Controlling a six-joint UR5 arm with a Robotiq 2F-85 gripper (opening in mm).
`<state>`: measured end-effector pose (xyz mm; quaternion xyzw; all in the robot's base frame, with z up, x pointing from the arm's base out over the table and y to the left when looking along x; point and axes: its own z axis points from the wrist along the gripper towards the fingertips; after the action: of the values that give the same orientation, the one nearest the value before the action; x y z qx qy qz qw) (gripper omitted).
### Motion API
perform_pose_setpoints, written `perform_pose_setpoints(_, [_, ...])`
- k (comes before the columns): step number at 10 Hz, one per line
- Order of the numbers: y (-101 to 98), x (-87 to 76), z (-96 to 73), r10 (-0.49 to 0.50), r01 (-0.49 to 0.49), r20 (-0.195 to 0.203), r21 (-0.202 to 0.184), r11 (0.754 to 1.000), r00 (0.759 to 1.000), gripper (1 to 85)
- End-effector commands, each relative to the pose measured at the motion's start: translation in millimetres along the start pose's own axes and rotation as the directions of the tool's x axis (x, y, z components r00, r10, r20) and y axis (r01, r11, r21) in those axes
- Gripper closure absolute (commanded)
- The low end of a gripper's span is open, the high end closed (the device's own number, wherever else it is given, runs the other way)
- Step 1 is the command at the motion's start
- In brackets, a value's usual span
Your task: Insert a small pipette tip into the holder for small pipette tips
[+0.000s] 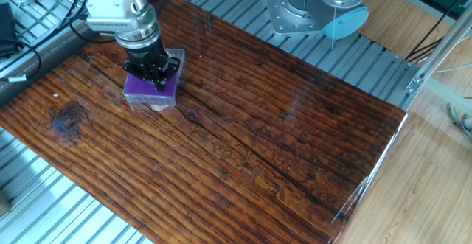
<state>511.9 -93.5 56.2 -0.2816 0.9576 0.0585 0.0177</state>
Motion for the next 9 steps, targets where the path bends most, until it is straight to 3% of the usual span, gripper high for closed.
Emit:
perform_pose_setpoints(1, [0.2,7.6,-8.3,0.025,-0.025,-0.015,0.0,1.0,1.0,82.3])
perform_pose_setpoints(3, [8.7,4.8,-12.4,0.039,-0.039,-0.006,-0.032,0.999,0.999,82.3])
perform_pose_setpoints(5, [18.1,-17.3,-14.2,0.055,-0.049,0.07,-0.08,0.996,0.996,82.3])
perform_pose_setpoints(8, [-3.9,-50.4,-17.9,0.064,-0.065,0.199,-0.005,0.998,0.978,82.3])
perform_pose_setpoints(9, [-6.0,-51.2,-16.4,0.064,-0.066,0.2,0.003,0.998,0.978,82.7])
